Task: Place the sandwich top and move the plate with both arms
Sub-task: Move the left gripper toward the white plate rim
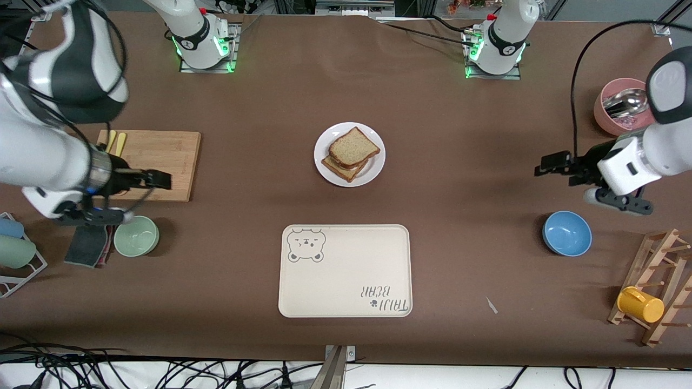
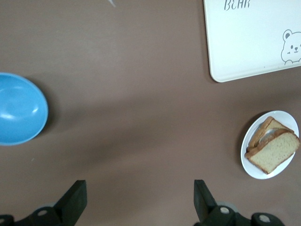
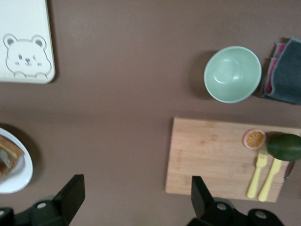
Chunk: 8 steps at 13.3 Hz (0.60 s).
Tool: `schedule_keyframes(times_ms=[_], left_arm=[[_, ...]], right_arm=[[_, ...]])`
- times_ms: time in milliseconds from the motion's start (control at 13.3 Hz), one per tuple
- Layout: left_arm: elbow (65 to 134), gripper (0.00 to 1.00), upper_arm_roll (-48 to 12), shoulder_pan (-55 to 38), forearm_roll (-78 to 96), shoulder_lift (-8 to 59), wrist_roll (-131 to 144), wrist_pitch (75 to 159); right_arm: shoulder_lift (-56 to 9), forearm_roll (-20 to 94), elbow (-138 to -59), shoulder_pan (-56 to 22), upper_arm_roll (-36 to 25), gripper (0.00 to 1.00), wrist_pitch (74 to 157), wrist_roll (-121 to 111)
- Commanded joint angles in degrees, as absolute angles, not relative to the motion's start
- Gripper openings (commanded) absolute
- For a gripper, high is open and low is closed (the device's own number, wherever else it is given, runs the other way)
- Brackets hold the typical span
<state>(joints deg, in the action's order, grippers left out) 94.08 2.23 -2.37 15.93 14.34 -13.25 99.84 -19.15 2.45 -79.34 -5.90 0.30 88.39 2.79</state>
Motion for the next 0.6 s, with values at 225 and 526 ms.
schedule_keyframes(times_ms=[225,526], left_arm=[[96.2,1.0,-0.4,-4.0,19.1,18.9,-13.7,104.7],[96.3,1.0,-1.8,-4.2,28.3,22.9,-14.4,105.2]], right_arm=[[-1.0,2.7,-96.6,-0.1,1.0,1.0,92.5,-0.1],[1.8,-2.7,-94.3,0.2,-1.6,1.0,91.1,-0.3]])
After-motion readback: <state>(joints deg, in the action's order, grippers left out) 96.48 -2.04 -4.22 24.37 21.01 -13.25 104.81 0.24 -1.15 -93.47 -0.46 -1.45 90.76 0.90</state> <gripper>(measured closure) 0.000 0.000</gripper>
